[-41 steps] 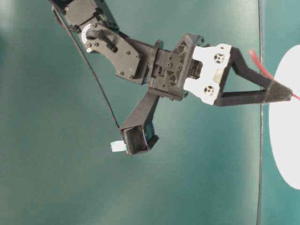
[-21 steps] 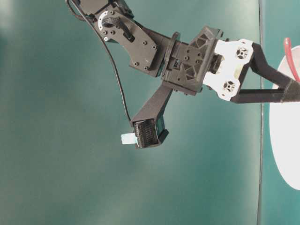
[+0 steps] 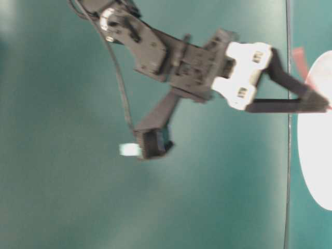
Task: Scoop the yellow hexagonal prism block from the bowl with a spoon using the right arm.
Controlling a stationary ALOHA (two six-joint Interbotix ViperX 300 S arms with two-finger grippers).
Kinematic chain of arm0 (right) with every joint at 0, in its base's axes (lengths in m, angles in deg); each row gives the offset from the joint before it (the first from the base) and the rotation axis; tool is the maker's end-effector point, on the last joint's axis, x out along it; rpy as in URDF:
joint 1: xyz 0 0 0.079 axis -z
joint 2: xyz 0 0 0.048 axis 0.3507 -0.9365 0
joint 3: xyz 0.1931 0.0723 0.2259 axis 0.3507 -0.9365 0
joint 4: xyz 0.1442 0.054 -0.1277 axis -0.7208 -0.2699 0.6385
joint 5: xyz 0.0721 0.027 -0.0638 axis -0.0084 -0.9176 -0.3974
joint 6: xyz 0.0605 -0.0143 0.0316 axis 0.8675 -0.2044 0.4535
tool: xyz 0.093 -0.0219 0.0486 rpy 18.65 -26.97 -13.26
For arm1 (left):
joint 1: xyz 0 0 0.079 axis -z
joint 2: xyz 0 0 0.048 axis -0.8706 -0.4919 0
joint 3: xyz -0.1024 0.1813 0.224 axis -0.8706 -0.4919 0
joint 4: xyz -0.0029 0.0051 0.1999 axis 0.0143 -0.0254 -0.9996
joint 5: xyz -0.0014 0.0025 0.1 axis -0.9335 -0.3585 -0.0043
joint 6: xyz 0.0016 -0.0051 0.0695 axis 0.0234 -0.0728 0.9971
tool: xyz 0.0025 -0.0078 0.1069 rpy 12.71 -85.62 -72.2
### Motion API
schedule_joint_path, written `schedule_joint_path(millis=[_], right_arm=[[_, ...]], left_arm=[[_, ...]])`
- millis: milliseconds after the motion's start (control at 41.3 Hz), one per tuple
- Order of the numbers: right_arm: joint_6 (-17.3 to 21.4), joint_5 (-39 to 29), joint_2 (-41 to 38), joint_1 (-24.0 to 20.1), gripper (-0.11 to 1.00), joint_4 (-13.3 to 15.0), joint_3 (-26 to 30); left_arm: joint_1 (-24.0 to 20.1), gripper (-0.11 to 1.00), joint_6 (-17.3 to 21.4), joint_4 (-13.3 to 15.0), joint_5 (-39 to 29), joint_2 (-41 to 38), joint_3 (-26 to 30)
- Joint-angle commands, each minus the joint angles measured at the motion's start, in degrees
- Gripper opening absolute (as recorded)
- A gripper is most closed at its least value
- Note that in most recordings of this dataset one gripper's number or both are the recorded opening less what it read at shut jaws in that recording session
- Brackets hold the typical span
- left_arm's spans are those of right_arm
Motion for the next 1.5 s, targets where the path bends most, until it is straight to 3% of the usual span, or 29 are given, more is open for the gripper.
schedule_joint_path(millis=[0,363,800,1187,1478], right_arm=[[-0.09,-0.97,3.96,-0.09,0.24,0.70,0.62],[0.62,-9.14,8.35,-0.09,0.24,1.58,0.70],[4.57,-19.95,8.26,-0.09,0.24,1.58,2.72],[4.39,-31.46,3.08,0.09,0.24,1.49,10.90],[4.31,-35.68,0.79,0.09,0.24,1.14,14.33]], left_arm=[[0.09,0.09,0.00,0.09,0.26,-0.26,1.76],[0.09,0.09,0.00,0.09,0.26,-0.26,1.76],[0.00,0.09,0.00,0.09,0.35,-0.26,1.76],[0.09,0.09,0.09,0.09,0.62,-0.26,1.85],[0.00,0.09,0.09,0.09,0.70,-0.18,1.85]])
